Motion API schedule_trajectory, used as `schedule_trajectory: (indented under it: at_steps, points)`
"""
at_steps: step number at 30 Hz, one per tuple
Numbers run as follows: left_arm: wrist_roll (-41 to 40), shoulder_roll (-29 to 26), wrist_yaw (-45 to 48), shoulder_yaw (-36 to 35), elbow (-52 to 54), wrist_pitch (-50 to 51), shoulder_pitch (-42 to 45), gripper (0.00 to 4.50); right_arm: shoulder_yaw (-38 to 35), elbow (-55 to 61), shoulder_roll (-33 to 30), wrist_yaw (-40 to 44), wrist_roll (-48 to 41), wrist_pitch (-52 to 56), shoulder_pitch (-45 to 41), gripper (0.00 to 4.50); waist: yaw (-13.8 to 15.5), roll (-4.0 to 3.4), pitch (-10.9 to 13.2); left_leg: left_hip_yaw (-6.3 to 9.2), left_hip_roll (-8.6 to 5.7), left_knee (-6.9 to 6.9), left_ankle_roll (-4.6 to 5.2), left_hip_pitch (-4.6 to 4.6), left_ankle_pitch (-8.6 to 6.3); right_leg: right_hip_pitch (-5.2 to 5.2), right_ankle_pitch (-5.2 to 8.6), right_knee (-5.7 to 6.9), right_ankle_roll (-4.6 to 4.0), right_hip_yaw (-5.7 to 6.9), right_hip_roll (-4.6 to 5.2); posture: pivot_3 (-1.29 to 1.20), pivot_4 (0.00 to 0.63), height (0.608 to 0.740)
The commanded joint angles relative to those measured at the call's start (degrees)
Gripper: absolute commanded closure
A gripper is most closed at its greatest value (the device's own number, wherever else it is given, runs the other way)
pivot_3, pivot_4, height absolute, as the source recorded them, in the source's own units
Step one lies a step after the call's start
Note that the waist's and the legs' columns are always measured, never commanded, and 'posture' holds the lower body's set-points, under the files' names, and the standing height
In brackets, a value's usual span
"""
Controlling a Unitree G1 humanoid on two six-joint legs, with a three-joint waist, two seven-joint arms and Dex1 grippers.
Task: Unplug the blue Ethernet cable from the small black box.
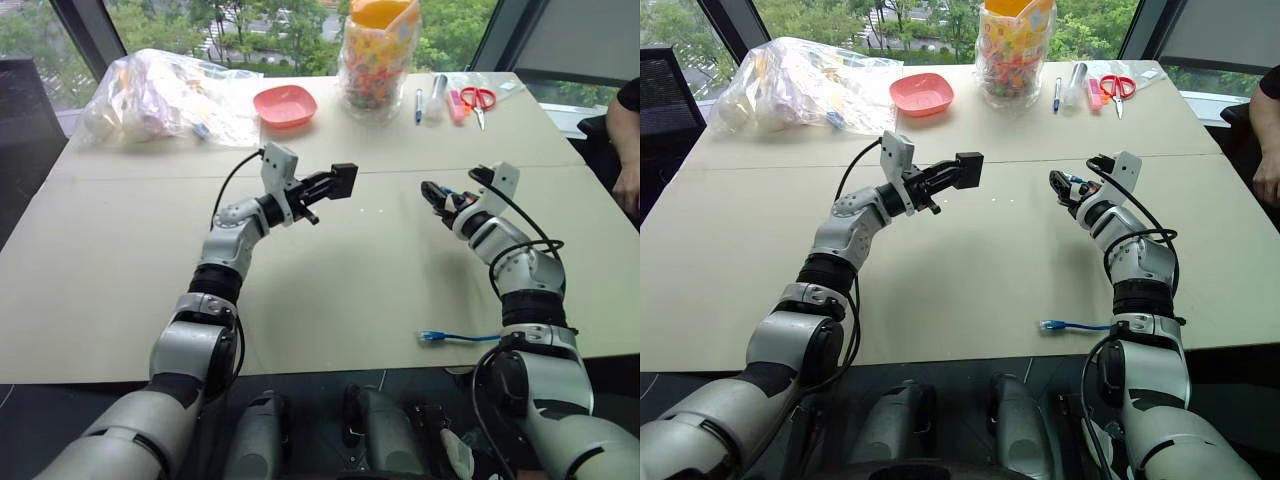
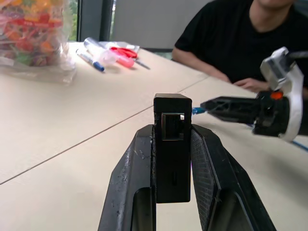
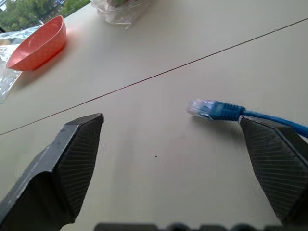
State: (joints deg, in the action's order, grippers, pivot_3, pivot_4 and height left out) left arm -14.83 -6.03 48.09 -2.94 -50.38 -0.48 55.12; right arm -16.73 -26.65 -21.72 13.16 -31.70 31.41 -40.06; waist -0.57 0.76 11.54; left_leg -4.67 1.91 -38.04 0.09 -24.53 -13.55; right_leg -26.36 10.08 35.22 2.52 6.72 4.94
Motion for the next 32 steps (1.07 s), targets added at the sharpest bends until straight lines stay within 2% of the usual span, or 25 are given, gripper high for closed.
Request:
schedule_trajectory:
  at_steps: [1,5,10,16,19,20,24,28,32]
  points:
    - [3.18,2.29,-1.63,1.05,-5.7,-8.29,4.04,4.07,4.6,16.01,1.07,0.81,-0.88,6.88,6.37,0.06,0.21,0.0,0.0,0.06,0.0,0.0,0.01,0.0,-0.01,0.01,0.01,0.0,0.01,0.0,0.01,0.0,0.15,0.74]
    - [6.61,4.8,-5.4,1.52,-13.9,-14.52,6.27,4.07,6.05,32.69,3.46,1.47,-4.84,10.85,14.92,0.06,0.7,0.01,-0.01,0.12,-0.02,0.02,0.15,-0.08,-0.1,-0.01,0.08,-0.05,0.11,0.01,0.09,0.0,0.15,0.74]
    - [9.16,6.86,-8.51,1.7,-19.57,-17.12,7.63,4.07,4.72,41.62,4.74,0.49,-7.04,12.15,19.72,0.06,1.0,0.02,-0.01,0.12,0.02,-0.08,0.17,-0.1,-0.11,-0.02,-0.01,-0.09,0.22,0.01,0.12,0.0,0.15,0.74]
    - [10.09,7.86,-7.99,0.98,-21.36,-17.41,8.09,1.21,3.16,42.84,4.15,-0.95,-5.86,11.16,20.97,0.0,1.25,0.02,-0.01,0.14,0.05,-0.11,0.16,-0.1,-0.13,0.01,-0.01,-0.13,0.21,0.02,0.14,0.0,0.15,0.74]
    - [9.25,6.93,-5.41,0.25,-20.58,-15.89,7.91,0.02,2.51,42.77,3.3,-0.35,-5.63,10.64,21.07,0.0,1.21,0.02,-0.01,0.12,0.03,-0.08,0.18,-0.11,-0.14,-0.02,-0.01,-0.14,0.21,0.02,0.13,0.0,0.15,0.74]
    - [8.75,5.89,-3.54,0.13,-19.26,-14.47,7.74,0.02,2.8,42.66,2.52,0.3,-4.83,9.95,21.15,0.0,1.21,0.01,-0.01,0.12,0.03,-0.08,0.18,-0.11,-0.14,-0.02,-0.01,-0.14,0.21,0.02,0.12,0.0,0.15,0.74]
    - [4.87,2.04,3.4,-1.39,-11.22,-7.54,5.99,0.02,4.71,42.85,-0.71,3.37,-1.72,7.64,21.91,0.0,0.99,0.01,0.0,0.12,0.03,-0.08,0.18,-0.11,-0.14,-0.03,-0.01,-0.13,0.2,0.03,0.09,0.0,0.15,0.74]
    - [-1.31,-4.94,7.2,-1.57,13.37,12.19,-2.83,0.02,5.12,44.49,-3.37,7.69,-0.5,4.59,24.24,0.0,0.46,0.0,-0.01,0.12,0.07,-0.03,0.18,-0.08,-0.14,-0.04,0.0,-0.13,0.19,-0.01,0.06,0.0,0.15,0.74]
    - [-6.64,-12.73,4.63,-1.86,37.67,30.63,-14.11,0.02,4.92,44.73,-4.89,9.94,0.75,2.35,26.38,0.0,-0.07,-0.01,-0.01,0.13,0.07,0.01,0.19,-0.05,-0.13,0.01,0.01,-0.08,0.2,-0.1,0.07,0.0,0.15,0.74]
